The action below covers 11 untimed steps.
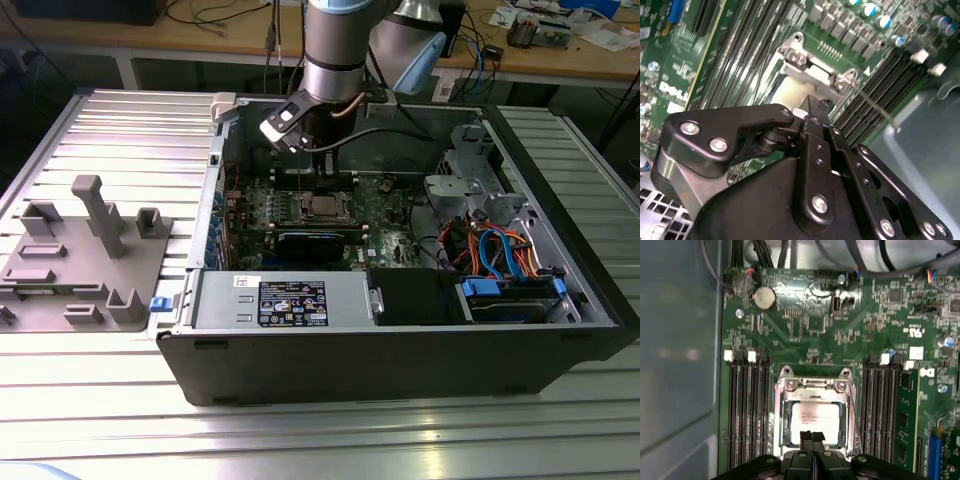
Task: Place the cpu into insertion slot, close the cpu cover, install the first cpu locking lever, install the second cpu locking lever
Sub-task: 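Close the cpu cover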
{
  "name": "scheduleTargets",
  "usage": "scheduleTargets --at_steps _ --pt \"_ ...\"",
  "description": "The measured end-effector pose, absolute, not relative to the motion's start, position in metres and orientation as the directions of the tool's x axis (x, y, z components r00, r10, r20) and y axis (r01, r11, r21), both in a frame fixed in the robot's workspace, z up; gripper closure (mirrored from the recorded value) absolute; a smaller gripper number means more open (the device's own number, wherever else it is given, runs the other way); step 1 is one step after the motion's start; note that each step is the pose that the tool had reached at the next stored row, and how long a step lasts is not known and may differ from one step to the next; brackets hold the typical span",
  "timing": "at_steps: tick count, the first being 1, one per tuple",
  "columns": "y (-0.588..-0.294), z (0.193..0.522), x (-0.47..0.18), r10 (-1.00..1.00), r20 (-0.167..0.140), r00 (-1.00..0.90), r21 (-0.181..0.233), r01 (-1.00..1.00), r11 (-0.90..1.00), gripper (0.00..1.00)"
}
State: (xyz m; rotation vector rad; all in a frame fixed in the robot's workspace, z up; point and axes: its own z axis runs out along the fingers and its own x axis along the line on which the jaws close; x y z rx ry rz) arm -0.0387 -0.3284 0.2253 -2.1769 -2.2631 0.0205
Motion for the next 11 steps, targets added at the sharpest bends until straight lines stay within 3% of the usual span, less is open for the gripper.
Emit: scheduleTargets --at_steps 11 --pt "-0.328 0.211 -0.046 0.999 -0.008 -0.039 -0.010 0.999 0.039 0.89"
